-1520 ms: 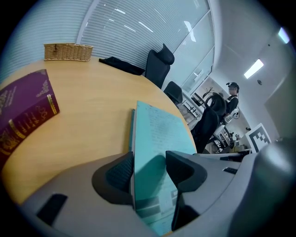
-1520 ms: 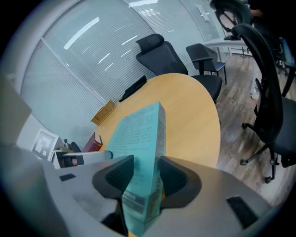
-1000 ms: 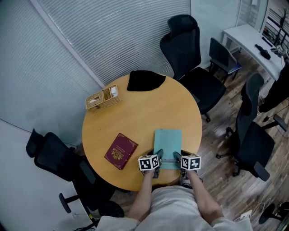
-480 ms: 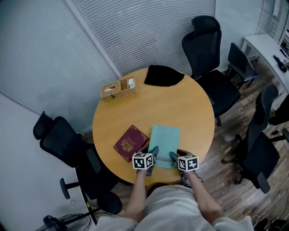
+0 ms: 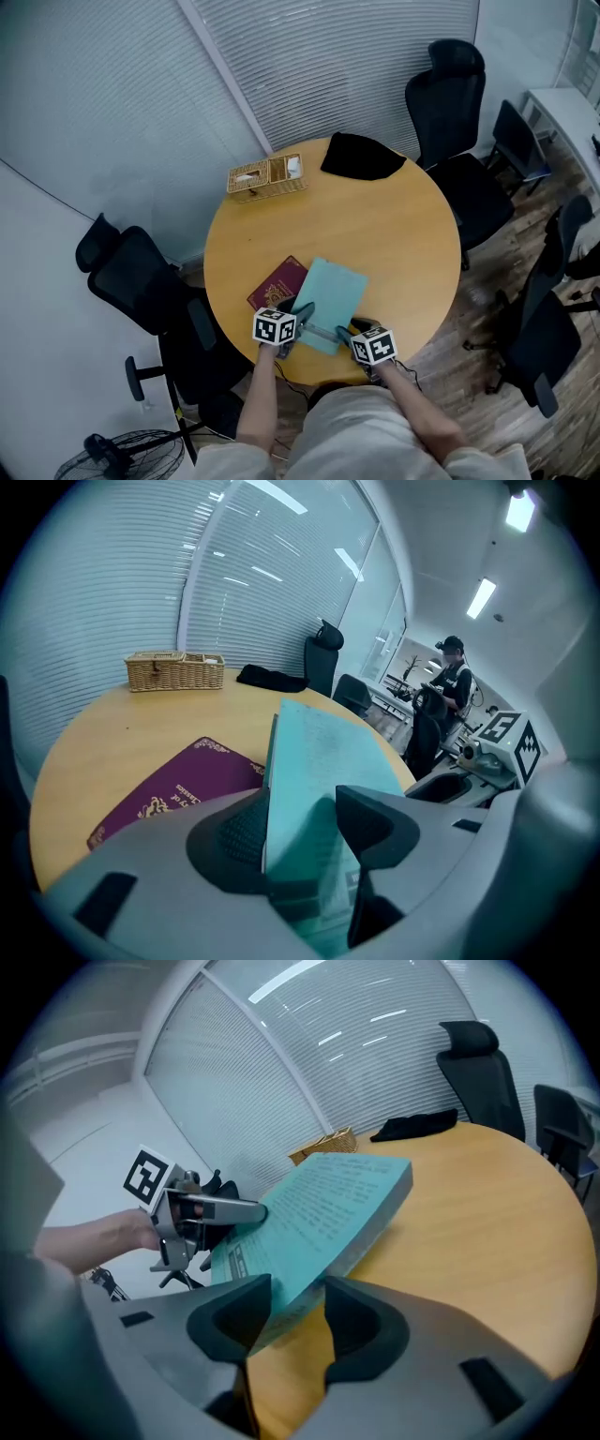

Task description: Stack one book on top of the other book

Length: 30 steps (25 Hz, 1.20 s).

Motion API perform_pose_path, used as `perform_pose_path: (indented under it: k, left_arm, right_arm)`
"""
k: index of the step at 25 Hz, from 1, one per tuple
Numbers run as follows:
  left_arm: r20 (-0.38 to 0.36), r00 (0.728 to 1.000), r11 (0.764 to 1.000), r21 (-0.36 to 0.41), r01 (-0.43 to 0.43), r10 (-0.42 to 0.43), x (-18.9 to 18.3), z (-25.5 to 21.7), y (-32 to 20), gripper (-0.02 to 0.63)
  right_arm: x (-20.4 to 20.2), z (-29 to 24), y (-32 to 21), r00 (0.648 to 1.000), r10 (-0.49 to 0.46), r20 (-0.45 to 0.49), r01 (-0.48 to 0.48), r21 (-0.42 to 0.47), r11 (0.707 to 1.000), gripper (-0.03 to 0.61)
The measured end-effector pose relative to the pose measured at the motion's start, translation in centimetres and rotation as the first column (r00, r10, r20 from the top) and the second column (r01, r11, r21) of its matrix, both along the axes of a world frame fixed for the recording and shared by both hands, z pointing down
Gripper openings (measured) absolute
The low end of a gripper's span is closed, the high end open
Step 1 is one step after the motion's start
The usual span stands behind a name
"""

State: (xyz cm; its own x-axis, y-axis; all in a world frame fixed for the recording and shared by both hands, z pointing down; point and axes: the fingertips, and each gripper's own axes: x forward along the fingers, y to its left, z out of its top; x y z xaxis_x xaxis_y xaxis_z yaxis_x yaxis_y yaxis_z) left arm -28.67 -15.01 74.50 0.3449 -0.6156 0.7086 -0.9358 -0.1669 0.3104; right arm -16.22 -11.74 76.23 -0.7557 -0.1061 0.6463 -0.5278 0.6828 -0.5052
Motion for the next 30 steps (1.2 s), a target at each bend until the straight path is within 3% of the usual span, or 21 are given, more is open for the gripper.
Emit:
perform_pose_path:
  k: [5,16,30]
  left_arm:
    - [-0.007,0.998,0.998,-0.007,-0.058,0.058,-2.8,-0.2,-0.2,0.238]
    - [-0.039,0.994,0.995,0.001,-0.103,0.103,-8.5,-0.6,0.4,0.238]
    - [-0.059,0.974,0.975,-0.028,-0.222,0.220,-13.2,1.3,-0.1,0.238]
  right_arm:
    - [-3.0,-0.4,0.9,0.997,-0.071,-0.009,0.071,0.001,0.997,0.189]
    - [-8.7,-1.1,2.6,0.975,-0.222,0.005,0.222,-0.004,0.975,0.190]
    - [-14.1,0.5,3.9,0.958,-0.287,-0.022,0.286,-0.041,0.957,0.190]
